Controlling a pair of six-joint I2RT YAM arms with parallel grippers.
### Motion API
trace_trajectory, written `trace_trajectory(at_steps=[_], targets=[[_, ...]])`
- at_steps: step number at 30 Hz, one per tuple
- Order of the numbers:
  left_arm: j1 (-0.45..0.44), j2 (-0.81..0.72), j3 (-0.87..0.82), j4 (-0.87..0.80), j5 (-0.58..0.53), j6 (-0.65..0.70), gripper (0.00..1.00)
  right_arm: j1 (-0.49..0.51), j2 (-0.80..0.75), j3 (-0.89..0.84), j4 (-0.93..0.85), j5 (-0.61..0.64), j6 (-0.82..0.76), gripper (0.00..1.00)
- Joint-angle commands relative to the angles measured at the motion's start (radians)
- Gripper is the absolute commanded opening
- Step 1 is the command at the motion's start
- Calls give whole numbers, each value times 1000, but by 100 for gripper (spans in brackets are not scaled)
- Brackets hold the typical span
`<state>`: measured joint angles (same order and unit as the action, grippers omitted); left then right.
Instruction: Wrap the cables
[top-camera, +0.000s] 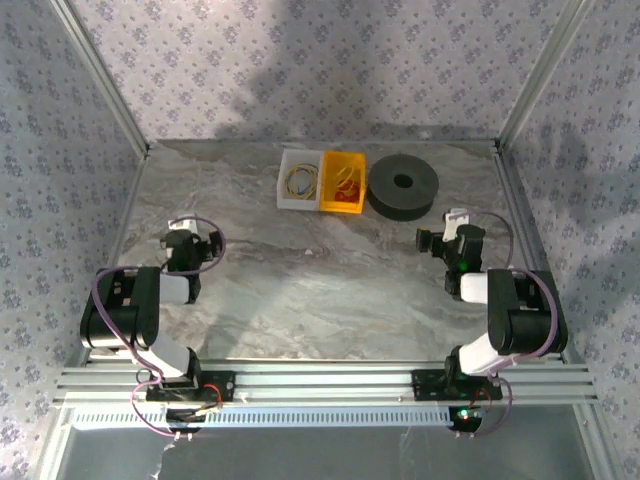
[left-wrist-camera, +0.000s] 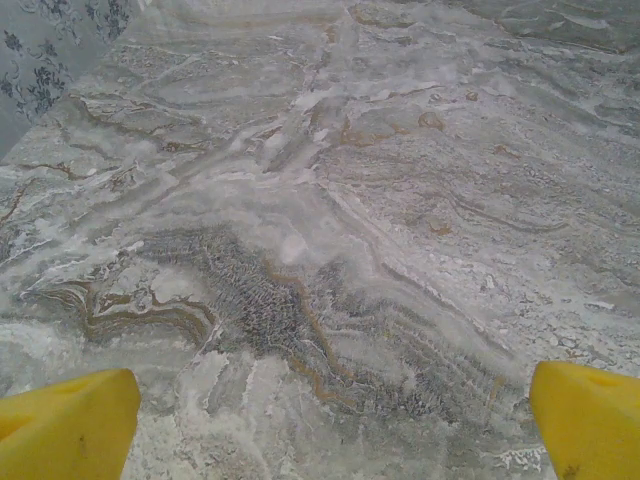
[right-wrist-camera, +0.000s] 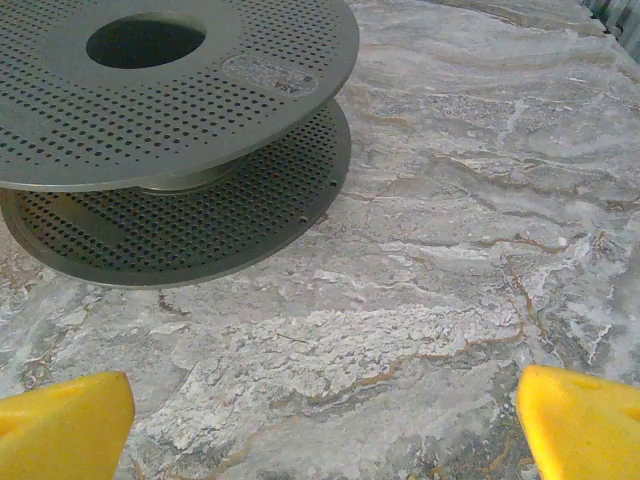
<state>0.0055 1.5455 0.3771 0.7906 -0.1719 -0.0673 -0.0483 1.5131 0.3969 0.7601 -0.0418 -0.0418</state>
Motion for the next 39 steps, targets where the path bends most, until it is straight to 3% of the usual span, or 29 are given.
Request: trace_trajectory(at_steps=[1,29,31,34,36,39], targets=[[-2,-13,23,47,9,12,100,-6,4,4,15,-8,8,100],[-2,-13,23,48,9,14,100,-3,2,5,15,12,12,100],[-7,-17,21,54,-8,15,100,-3,-27,40,-61,43,24,100],[-29,-77,112,-157,-95,5,100,-5,-119,175,-382,99,73,100],[-26,-87,299,-535,-142,-47,100,-25,-162,279,-615,96,131,100],[-31,-49,491,-881,-138,-95,98,-56,-179,379,-791,-2,141,100]])
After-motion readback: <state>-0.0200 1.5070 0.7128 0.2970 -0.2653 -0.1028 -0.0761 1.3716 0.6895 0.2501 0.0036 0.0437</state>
